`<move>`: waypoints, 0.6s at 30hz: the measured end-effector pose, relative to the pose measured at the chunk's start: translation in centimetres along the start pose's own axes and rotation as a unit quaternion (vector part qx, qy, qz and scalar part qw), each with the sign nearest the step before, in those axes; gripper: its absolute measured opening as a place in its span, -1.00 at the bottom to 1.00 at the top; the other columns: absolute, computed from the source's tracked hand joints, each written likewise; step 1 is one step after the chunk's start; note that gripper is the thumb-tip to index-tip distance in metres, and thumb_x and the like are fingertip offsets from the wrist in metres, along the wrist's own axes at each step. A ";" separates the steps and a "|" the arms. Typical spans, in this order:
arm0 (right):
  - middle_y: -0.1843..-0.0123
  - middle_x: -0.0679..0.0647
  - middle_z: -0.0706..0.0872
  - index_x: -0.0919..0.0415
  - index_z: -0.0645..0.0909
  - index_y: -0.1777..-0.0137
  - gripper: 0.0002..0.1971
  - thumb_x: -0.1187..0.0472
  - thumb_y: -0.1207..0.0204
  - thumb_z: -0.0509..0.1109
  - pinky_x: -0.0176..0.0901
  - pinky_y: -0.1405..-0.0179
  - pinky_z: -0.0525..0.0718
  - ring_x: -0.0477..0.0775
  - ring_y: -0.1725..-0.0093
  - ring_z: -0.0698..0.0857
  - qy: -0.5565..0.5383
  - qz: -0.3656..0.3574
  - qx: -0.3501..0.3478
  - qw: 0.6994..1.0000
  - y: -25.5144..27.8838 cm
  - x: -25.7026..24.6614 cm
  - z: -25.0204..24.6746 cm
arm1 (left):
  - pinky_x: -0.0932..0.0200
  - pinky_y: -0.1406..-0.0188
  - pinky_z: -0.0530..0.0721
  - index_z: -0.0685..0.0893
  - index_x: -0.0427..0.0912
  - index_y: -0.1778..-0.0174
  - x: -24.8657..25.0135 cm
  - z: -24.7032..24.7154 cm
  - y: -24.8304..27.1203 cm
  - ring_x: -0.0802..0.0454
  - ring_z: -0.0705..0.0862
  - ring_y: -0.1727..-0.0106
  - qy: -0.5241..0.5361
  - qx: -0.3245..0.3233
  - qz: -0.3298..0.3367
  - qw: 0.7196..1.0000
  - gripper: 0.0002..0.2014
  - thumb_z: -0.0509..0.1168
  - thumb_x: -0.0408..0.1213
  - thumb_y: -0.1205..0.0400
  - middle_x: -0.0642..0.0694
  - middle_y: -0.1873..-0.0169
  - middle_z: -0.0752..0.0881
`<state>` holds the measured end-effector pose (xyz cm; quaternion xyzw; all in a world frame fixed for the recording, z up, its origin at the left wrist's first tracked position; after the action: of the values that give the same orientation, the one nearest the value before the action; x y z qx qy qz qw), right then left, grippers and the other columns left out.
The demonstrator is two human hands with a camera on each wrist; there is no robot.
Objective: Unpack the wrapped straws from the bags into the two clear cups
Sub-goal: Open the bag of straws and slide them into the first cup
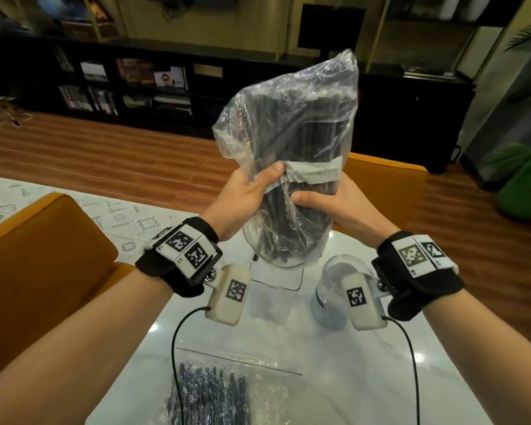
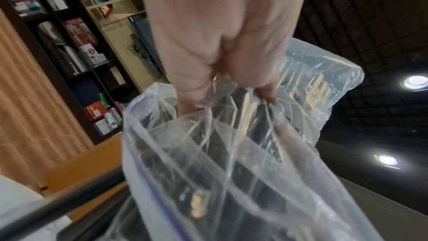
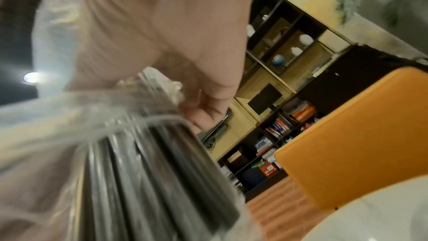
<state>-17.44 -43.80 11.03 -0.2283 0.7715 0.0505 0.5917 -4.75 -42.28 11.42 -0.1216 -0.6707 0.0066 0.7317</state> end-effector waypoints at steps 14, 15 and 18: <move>-0.18 -0.10 0.79 0.03 0.54 -0.44 -0.27 -0.09 -0.28 0.68 -0.47 0.34 0.67 -0.29 0.08 0.76 0.108 0.053 -0.035 0.992 -0.8 4.0 1.9 | 0.55 0.21 0.66 0.57 0.18 -0.13 -3.6 -1.5 1.0 0.57 0.71 0.01 -0.092 -0.063 -0.078 0.991 -0.83 0.20 -0.21 -0.73 0.34 0.01 0.73; -0.10 -0.13 0.79 0.02 0.57 -0.39 -0.35 -0.06 -0.31 0.67 -0.41 0.43 0.67 -0.25 0.12 0.78 0.123 0.050 -0.032 0.991 -0.6 3.6 1.9 | 0.54 0.25 0.67 0.58 0.14 -0.18 -3.6 -2.0 1.0 0.53 0.73 0.01 -0.100 -0.066 -0.084 0.989 -0.81 0.25 -0.23 -0.71 0.29 -0.01 0.75; -0.06 -0.22 0.76 -0.05 0.55 -0.32 -0.43 0.00 -0.32 0.67 -0.25 0.41 0.77 -0.16 0.03 0.80 0.135 0.051 -0.031 0.989 -0.1 3.0 1.6 | 0.46 0.29 0.70 0.61 -0.11 -0.28 -3.9 -3.2 1.0 0.38 0.79 0.05 -0.110 -0.046 -0.100 0.988 -0.73 0.34 -0.30 -0.66 0.10 -0.08 0.78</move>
<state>-16.59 -44.23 7.82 -0.2111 0.8531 0.0730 0.4715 -1.84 -42.55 7.16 -0.0857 -0.7556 -0.0842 0.6439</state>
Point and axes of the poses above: each hand's wrist, its own y-axis away from the middle knuckle, its own z-axis out of the palm, x = y × z, the point moved 10 cm from there along -y, towards the middle knuckle
